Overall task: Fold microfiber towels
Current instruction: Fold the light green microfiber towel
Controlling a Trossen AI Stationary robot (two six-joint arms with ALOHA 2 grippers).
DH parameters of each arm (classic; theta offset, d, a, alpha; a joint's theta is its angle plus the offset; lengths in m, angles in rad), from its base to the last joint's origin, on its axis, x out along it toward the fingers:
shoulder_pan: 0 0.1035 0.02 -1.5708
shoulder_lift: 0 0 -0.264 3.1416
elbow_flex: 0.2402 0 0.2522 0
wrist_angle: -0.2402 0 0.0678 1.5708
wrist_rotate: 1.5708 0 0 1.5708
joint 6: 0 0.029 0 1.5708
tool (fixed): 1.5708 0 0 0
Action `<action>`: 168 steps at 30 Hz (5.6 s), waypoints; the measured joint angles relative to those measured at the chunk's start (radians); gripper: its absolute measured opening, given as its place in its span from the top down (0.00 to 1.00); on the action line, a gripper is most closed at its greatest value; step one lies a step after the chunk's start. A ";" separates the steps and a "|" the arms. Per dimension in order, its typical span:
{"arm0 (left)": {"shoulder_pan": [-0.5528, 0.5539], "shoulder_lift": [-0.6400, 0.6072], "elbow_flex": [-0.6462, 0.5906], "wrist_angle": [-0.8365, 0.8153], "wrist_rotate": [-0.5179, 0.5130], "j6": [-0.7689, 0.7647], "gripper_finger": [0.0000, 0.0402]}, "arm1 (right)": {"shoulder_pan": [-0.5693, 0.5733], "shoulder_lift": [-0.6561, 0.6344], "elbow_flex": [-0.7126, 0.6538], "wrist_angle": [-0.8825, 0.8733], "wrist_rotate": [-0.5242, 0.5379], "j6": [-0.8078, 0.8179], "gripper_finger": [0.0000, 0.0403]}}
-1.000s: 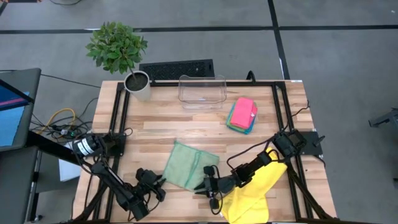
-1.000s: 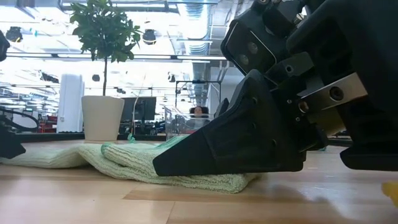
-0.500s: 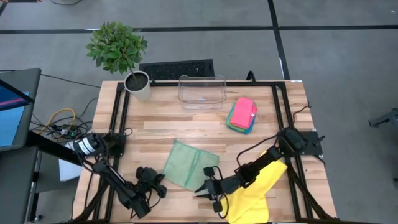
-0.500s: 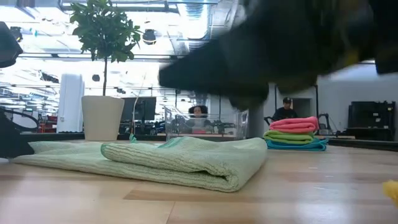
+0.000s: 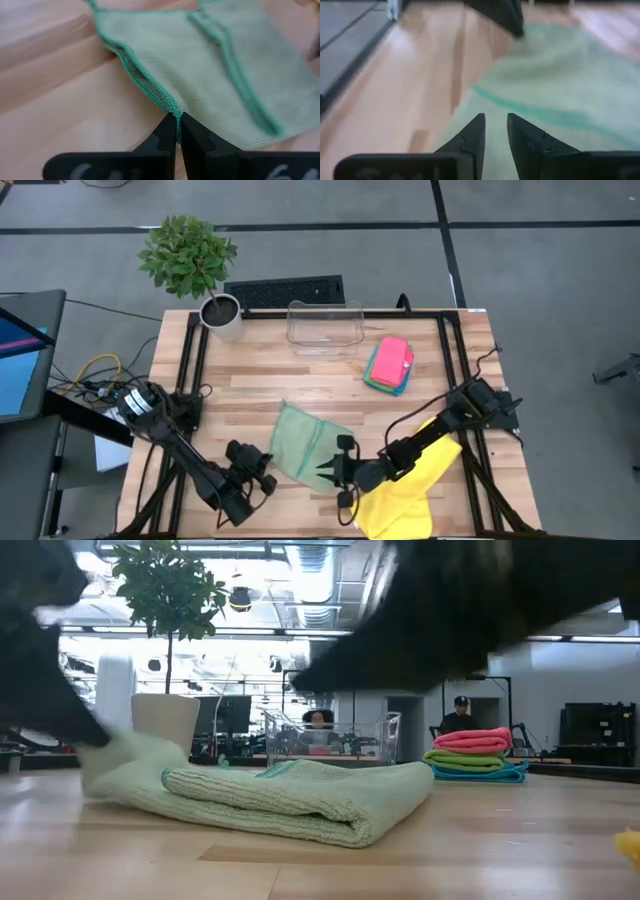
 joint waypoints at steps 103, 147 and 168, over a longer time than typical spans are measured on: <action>0.265 0.200 0.290 0.768 0.460 1.045 0.98 | 0.012 -0.107 -0.003 -0.347 0.092 0.213 0.74; 0.237 0.182 0.368 0.520 0.426 1.129 0.62 | 0.166 -0.190 -0.072 -0.474 0.260 0.455 0.77; 0.239 0.197 0.325 0.550 0.426 1.127 0.74 | 0.245 0.075 0.012 -0.178 0.123 0.573 0.77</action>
